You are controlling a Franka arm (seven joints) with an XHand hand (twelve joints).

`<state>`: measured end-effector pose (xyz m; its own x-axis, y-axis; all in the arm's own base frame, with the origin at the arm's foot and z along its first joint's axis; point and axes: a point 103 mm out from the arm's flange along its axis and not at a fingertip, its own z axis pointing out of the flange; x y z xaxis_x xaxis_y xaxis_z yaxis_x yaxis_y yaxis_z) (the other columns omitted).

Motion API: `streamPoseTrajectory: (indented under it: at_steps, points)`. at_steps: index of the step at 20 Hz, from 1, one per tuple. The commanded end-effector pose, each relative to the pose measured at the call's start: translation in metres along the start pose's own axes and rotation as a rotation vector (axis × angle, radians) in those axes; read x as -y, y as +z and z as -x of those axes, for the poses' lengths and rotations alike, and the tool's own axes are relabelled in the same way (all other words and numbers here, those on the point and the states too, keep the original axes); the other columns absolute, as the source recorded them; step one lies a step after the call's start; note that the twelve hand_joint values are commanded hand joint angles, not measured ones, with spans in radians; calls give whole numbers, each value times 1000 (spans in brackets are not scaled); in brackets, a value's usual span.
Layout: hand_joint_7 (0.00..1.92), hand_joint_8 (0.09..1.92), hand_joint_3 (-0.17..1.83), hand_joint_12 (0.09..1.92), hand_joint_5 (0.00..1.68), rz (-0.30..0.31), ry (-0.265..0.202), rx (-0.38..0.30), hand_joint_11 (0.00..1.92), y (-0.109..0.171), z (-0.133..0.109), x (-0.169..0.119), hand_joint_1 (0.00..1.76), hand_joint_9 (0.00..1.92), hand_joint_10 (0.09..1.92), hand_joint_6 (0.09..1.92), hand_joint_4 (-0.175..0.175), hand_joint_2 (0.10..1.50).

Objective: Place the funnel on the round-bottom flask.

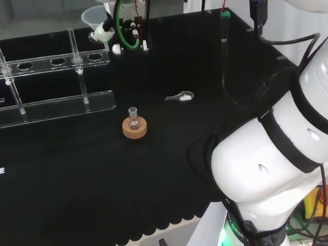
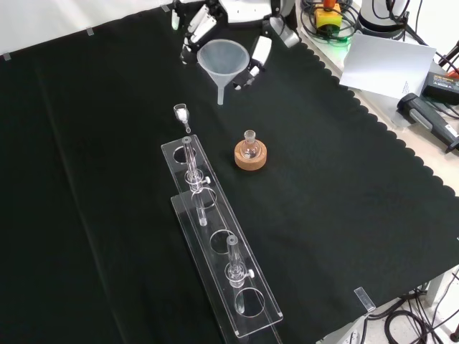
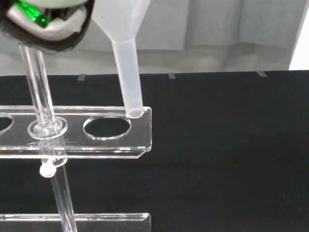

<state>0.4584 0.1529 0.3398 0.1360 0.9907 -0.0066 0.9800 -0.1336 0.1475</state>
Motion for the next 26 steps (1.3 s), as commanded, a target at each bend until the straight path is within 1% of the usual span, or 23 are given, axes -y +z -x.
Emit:
streamPoseTrajectory:
  at_steps: [1,4,7,11,13,15,16,18,21,22,23,25,26]
  points:
    - [1067,583,670,1327,853,-5,42,-4,0,4,-8,14,862,873,339,435,50,592]
    - [1069,584,671,1327,853,-12,61,-28,0,3,-5,20,862,874,339,438,50,593]
    - [1071,584,672,1326,854,-17,85,-20,0,-1,2,30,863,874,339,442,50,593]
    - [1075,584,673,1325,860,-14,102,-10,0,-5,26,42,865,876,339,449,53,594]
    - [1078,585,674,1325,864,-10,102,-10,0,-4,40,48,866,877,338,454,55,594]
    - [1081,585,675,1325,868,-4,79,-10,0,-1,54,54,867,878,338,458,58,594]
    - [1083,585,675,1325,869,-4,75,-15,0,2,62,56,867,878,338,460,58,594]
    - [1085,585,676,1325,871,4,83,-28,0,5,75,62,867,879,338,463,60,594]
    - [1088,585,677,1325,874,3,92,-43,0,15,85,70,867,880,338,467,61,595]
    - [1089,585,678,1325,876,-4,99,-45,0,19,85,72,867,882,338,469,61,595]
    - [1091,585,678,1325,877,-10,117,-55,0,23,85,74,867,883,338,470,62,595]
    - [1094,585,679,1325,881,-14,159,-57,0,30,81,76,867,886,339,474,63,595]
    - [1097,585,680,1326,884,-21,182,-73,0,31,81,76,866,887,339,476,64,595]
